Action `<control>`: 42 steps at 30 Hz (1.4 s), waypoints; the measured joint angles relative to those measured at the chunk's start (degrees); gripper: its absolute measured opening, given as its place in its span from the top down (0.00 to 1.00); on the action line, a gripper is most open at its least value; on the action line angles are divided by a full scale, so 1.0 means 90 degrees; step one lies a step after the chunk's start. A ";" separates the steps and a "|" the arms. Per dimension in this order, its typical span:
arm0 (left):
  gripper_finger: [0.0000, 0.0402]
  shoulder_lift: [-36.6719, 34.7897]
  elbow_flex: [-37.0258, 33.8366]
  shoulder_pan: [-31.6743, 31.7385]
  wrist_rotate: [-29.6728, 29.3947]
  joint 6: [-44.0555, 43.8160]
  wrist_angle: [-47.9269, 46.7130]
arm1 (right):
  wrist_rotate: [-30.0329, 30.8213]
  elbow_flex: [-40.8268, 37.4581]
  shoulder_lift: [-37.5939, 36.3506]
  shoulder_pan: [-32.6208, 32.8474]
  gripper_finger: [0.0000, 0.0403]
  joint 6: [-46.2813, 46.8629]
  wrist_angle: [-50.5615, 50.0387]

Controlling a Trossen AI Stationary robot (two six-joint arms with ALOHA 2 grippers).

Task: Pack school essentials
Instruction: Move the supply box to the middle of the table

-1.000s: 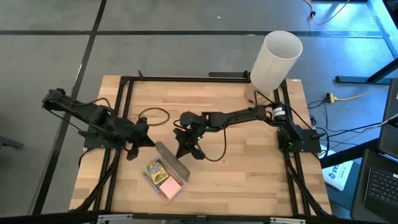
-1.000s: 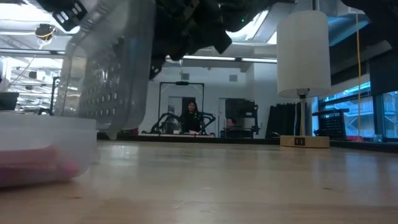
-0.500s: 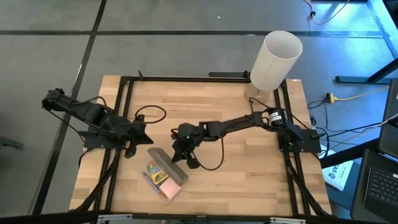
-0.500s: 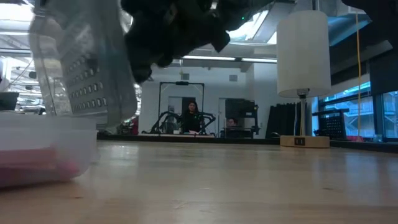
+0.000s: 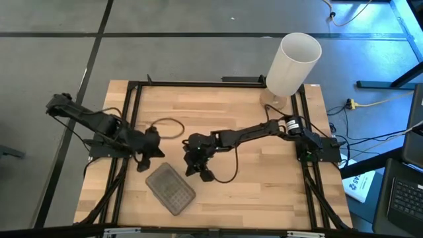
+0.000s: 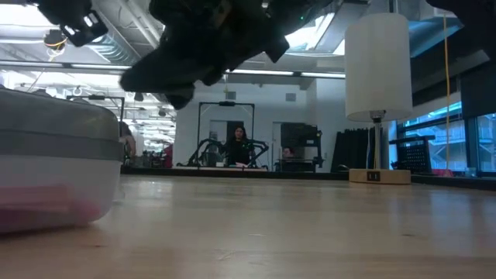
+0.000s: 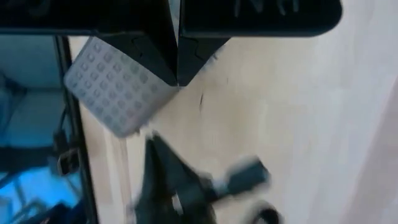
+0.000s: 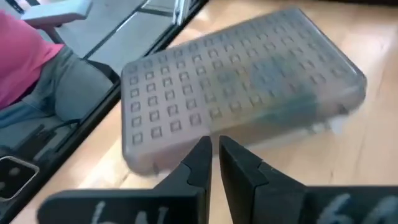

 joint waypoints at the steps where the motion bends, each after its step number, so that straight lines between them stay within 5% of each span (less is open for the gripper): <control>1: 1.00 0.0146 0.0000 -0.0084 0.0002 -0.0042 -0.0002 | -0.0002 0.0000 -0.0044 -0.0026 0.91 0.0007 -0.0199; 11: 1.00 0.1735 0.0000 -0.1240 0.0135 -0.1076 0.0303 | 0.0044 0.0000 -0.0771 -0.0250 0.91 0.0030 -0.2330; 21: 1.00 0.2978 0.0000 -0.1778 0.0298 -0.1507 0.0923 | 0.1425 0.0000 -0.1307 -0.0169 0.91 0.0573 -0.4223; 35: 1.00 0.4112 0.0041 -0.1583 0.0321 -0.1313 0.2010 | 0.1681 -0.0002 -0.1334 0.0395 0.91 0.1301 -0.5308; 42: 1.00 0.4182 0.0017 -0.0965 -0.0529 -0.0955 0.2316 | 0.1678 -0.0002 -0.1334 0.0681 0.91 0.1602 -0.5864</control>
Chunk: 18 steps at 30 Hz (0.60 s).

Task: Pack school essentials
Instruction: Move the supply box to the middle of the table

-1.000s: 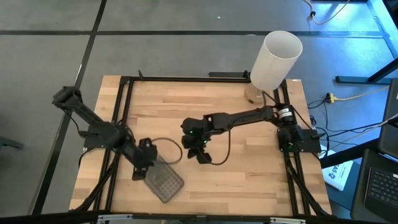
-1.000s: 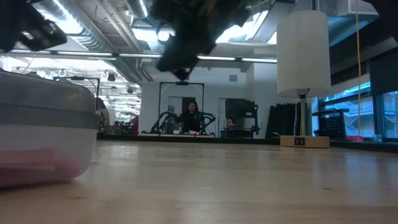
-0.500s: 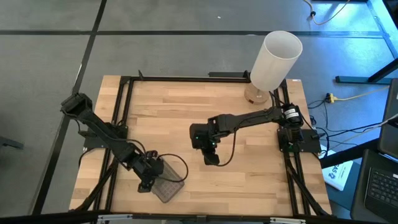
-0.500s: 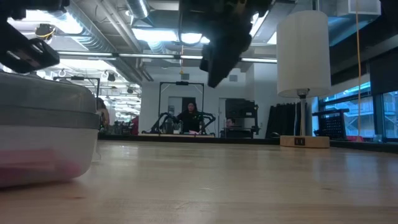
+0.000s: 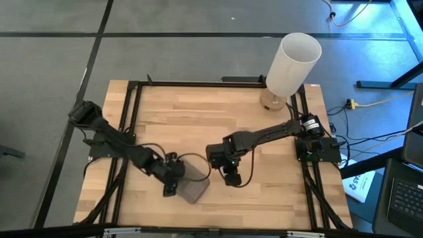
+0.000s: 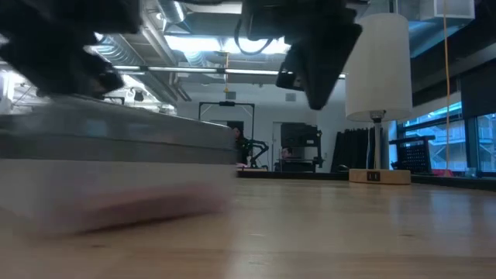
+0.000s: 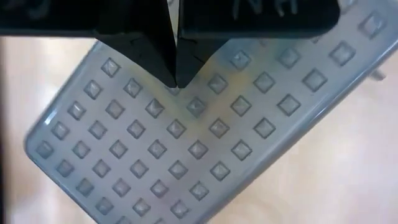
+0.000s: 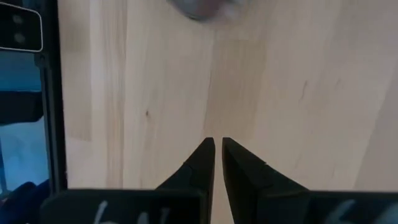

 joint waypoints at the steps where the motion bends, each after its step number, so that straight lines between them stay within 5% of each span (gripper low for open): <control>1: 1.00 0.0000 0.0000 0.0122 -0.0136 0.0106 0.0024 | 0.0002 0.0000 0.0000 0.0036 0.91 0.0076 -0.0049; 9: 1.00 0.0019 -0.0027 0.1402 -0.0885 0.1259 0.0366 | 0.0002 -0.0002 0.0000 0.0171 0.91 0.0127 -0.0242; 18: 1.00 -0.0027 -0.0041 0.2238 -0.0722 0.2405 0.0712 | 0.0139 -0.0005 0.0000 0.0169 0.91 0.0067 -0.0227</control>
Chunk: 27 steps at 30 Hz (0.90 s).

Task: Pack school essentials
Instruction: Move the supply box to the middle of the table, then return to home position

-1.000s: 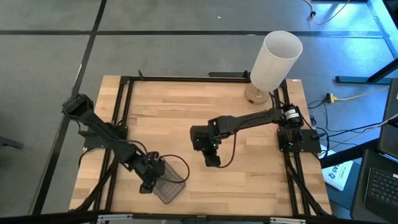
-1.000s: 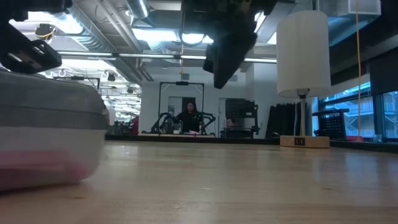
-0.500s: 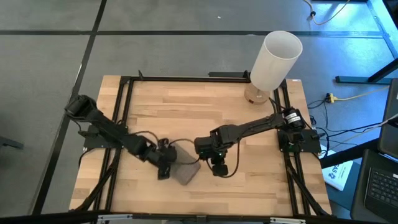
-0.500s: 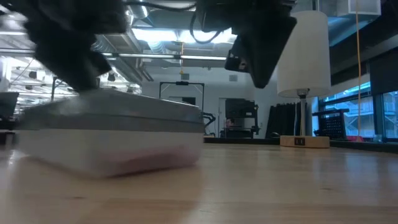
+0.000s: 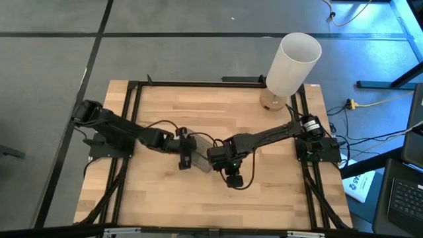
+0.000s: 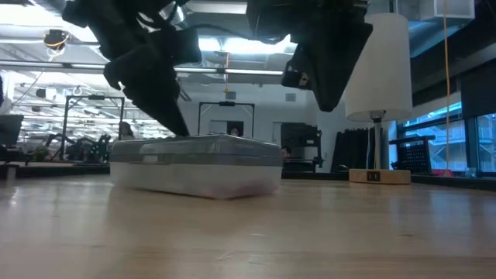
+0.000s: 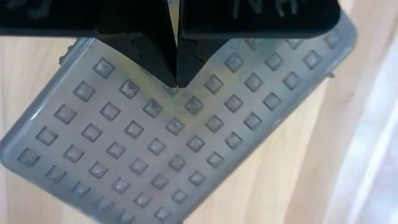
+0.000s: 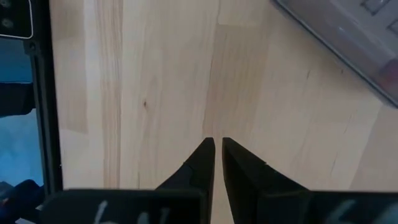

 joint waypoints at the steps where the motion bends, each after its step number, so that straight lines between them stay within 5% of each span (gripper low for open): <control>1: 1.00 -0.0055 0.0000 -0.0008 -0.0053 0.0034 0.0002 | 0.0016 0.0000 -0.0002 0.0000 0.91 0.0000 0.0009; 19: 1.00 -0.3021 0.0033 -0.0805 -0.0636 0.0020 -0.1500 | -0.0294 -0.0002 -0.0002 0.0000 0.91 -0.0822 -0.0057; 27: 1.00 -0.4298 -0.0031 -0.1495 -0.1634 -0.0454 -0.2377 | -0.0036 -0.0222 -0.0444 0.0019 0.91 -0.1008 0.0068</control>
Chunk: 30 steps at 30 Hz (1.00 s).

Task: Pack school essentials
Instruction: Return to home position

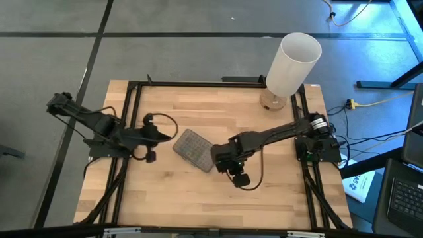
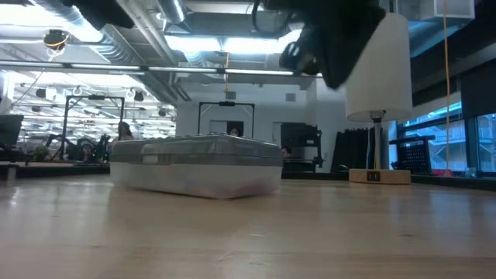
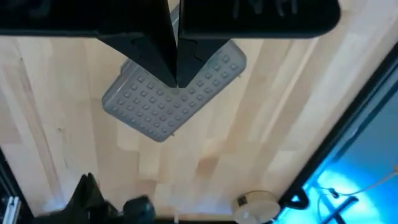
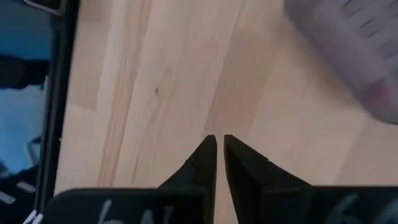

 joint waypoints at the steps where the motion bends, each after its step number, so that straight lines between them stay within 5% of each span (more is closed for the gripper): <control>1: 1.00 -0.0139 -0.0076 -0.0083 -0.0103 -0.0035 -0.0016 | 0.0057 -0.0063 -0.0148 0.0000 0.91 -0.0002 0.0064; 7: 1.00 -0.0905 -0.0777 -0.0369 -0.0158 -0.0319 0.0219 | 0.0119 -0.1069 -0.1403 -0.0038 0.91 0.0019 0.1189; 18: 1.00 -0.2281 -0.2241 -0.0419 -0.0170 0.0528 0.2462 | -0.0006 -0.4507 -0.4487 -0.0308 0.91 0.0539 0.4904; 30: 1.00 -0.3799 -0.2969 -0.0419 -0.0566 0.0686 0.2603 | -0.0001 -0.7276 -0.7136 -0.0636 0.91 0.0869 0.7235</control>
